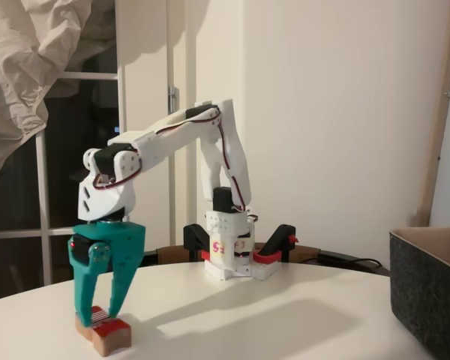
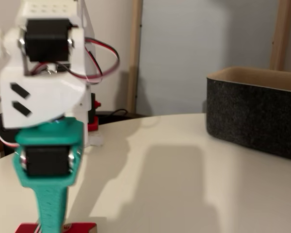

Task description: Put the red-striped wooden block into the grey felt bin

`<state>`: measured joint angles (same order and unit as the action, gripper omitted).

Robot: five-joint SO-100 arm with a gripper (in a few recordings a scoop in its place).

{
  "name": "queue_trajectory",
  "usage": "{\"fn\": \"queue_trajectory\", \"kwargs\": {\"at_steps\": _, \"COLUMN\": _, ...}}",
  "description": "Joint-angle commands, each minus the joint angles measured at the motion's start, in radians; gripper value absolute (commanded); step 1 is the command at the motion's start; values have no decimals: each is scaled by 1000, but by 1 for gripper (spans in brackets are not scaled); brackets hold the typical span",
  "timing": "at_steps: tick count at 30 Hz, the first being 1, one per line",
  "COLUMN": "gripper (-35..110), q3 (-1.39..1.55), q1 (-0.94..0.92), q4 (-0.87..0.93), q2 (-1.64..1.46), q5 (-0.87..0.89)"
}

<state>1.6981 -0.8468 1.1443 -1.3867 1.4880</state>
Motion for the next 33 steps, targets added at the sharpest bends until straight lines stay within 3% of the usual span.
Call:
{"fn": "queue_trajectory", "kwargs": {"at_steps": 1, "gripper": 12, "q3": -38, "q1": -26, "q4": -8, "q2": -35, "q5": 6}}
{"fn": "queue_trajectory", "kwargs": {"at_steps": 17, "gripper": 32, "q3": 6, "q1": -35, "q4": -6, "q2": -8, "q5": 51}}
{"fn": "queue_trajectory", "kwargs": {"at_steps": 33, "gripper": 29, "q3": 5, "q1": -6, "q4": -11, "q2": 115, "q5": 34}}
